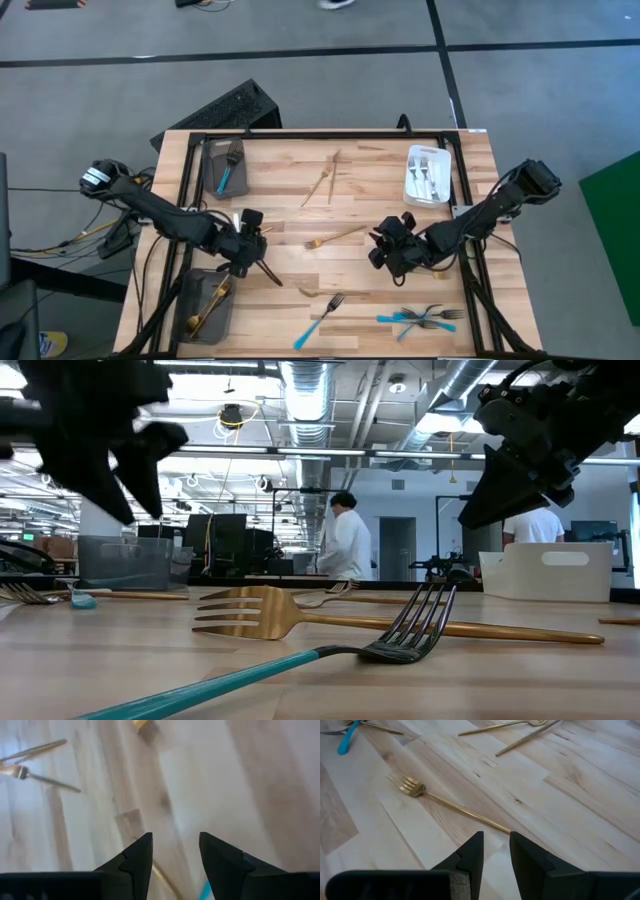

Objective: Sort silverware by color (type)
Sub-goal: Put the blue fork into the top black bin

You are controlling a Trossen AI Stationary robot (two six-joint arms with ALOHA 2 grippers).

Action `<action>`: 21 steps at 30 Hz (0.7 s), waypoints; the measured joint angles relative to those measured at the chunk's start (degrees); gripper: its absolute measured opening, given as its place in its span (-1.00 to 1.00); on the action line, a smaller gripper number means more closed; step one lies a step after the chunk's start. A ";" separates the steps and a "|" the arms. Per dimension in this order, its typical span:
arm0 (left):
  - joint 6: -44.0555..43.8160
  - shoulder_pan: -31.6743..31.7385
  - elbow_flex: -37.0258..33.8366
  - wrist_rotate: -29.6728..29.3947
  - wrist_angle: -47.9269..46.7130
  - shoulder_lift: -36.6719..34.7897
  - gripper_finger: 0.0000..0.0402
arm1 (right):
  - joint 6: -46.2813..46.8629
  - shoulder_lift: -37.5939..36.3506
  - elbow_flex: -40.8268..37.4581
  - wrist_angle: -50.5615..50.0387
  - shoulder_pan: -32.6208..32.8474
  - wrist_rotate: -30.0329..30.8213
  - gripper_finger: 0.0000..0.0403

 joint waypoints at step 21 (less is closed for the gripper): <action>1.58 4.61 -4.18 16.72 1.48 10.25 -0.25 | 0.04 0.02 0.00 0.48 -0.18 -0.06 -0.40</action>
